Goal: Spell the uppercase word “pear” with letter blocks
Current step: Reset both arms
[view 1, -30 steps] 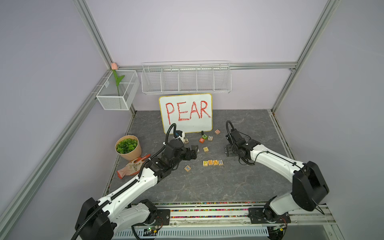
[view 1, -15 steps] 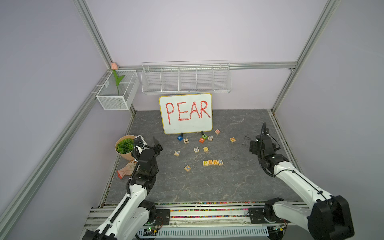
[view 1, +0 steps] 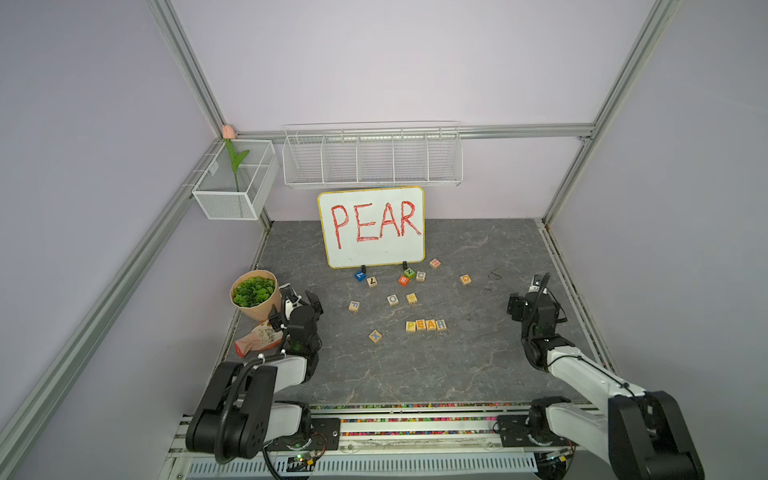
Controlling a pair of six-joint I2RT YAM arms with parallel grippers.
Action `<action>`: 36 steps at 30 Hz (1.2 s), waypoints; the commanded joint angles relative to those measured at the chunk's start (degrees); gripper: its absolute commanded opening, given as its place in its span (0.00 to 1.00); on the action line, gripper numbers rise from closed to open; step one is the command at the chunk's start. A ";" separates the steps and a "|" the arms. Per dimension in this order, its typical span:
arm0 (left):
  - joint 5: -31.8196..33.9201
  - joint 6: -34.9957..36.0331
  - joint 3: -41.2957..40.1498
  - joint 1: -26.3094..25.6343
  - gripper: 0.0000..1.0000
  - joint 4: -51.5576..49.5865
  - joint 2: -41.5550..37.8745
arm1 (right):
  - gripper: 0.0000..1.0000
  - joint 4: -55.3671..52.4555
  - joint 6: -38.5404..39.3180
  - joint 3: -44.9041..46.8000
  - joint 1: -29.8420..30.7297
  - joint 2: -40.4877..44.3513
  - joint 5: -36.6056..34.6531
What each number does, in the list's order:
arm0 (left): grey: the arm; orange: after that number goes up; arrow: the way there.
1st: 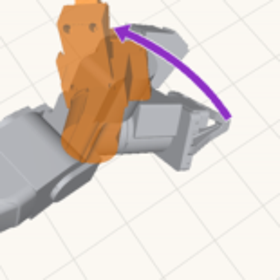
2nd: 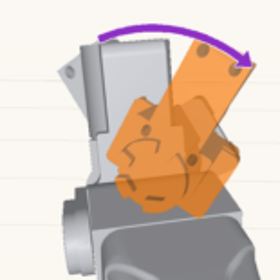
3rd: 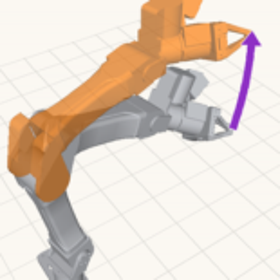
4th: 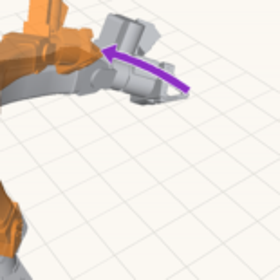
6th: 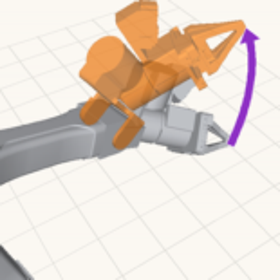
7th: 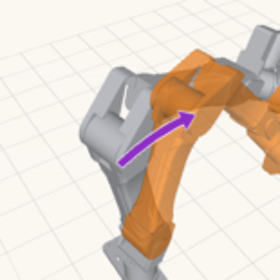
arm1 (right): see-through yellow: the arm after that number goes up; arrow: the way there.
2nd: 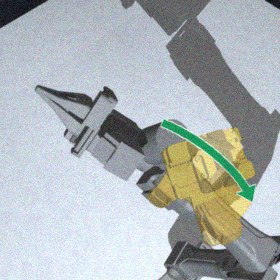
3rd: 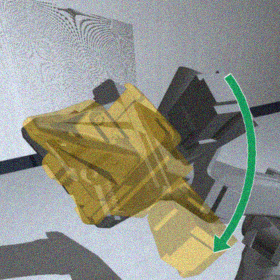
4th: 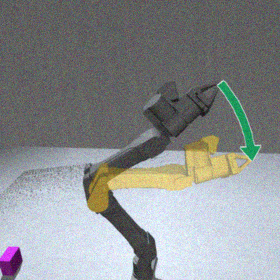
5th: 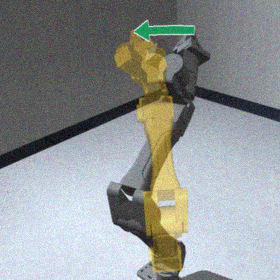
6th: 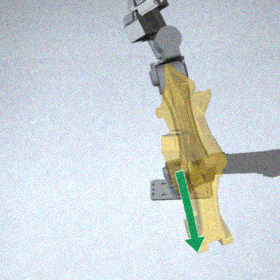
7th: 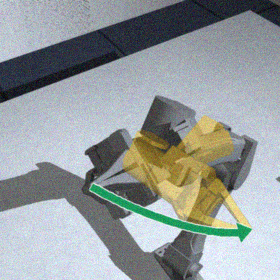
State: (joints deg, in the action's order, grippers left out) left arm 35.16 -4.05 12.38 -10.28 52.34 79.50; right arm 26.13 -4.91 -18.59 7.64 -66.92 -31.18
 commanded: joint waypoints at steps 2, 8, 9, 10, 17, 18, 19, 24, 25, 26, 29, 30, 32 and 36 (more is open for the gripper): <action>-3.44 5.11 1.87 0.19 0.99 15.96 7.47 | 0.89 21.22 4.22 3.22 -0.57 -5.65 3.90; -6.11 4.99 4.06 0.31 0.99 12.52 9.94 | 0.89 33.03 7.45 3.14 -1.16 -16.04 6.42; -5.95 5.90 4.82 0.35 0.99 13.88 11.59 | 0.89 35.73 8.11 3.04 -1.22 -18.42 6.88; -6.12 5.85 5.77 0.35 0.99 11.05 11.42 | 0.89 37.10 9.09 2.74 -1.22 -20.00 7.81; -14.41 0.88 9.80 6.06 0.99 0.07 9.39 | 0.89 26.10 5.70 -2.71 -6.30 -21.40 18.52; -14.50 0.93 9.82 6.06 0.99 0.12 9.39 | 0.89 26.29 5.70 -2.59 -6.39 -21.46 18.62; -14.49 0.85 9.88 6.06 0.99 -0.27 9.27 | 0.89 25.24 5.57 -2.84 -6.47 -21.10 18.69; -14.50 1.11 9.69 6.05 0.99 0.43 9.44 | 0.89 25.26 5.61 -2.77 -6.49 -21.11 18.79; -14.35 1.15 9.67 6.06 0.99 0.71 9.52 | 0.89 25.24 5.61 -2.77 -6.49 -21.07 18.81; -14.41 1.14 9.56 6.06 0.99 0.67 9.44 | 0.89 25.72 5.62 -2.46 -6.43 -20.98 18.83; -14.41 1.16 9.56 6.06 0.99 0.71 9.51 | 0.89 25.38 5.85 -2.67 -6.20 -20.98 18.49; -14.40 1.18 9.58 6.06 0.99 0.70 9.52 | 0.89 25.39 5.91 -2.68 -6.10 -20.98 18.35; -14.41 1.16 9.51 6.06 0.99 0.66 9.45 | 0.89 25.49 5.96 -2.67 -6.03 -21.06 18.35; -14.41 1.15 9.58 6.06 0.99 0.66 9.47 | 0.89 25.38 5.97 -2.70 -6.03 -21.06 18.34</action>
State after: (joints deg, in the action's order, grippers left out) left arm 21.10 -2.76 21.87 -4.45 52.77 89.25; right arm 51.27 0.91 -21.12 1.28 -88.82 -13.61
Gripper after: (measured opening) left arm 0.991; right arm 0.891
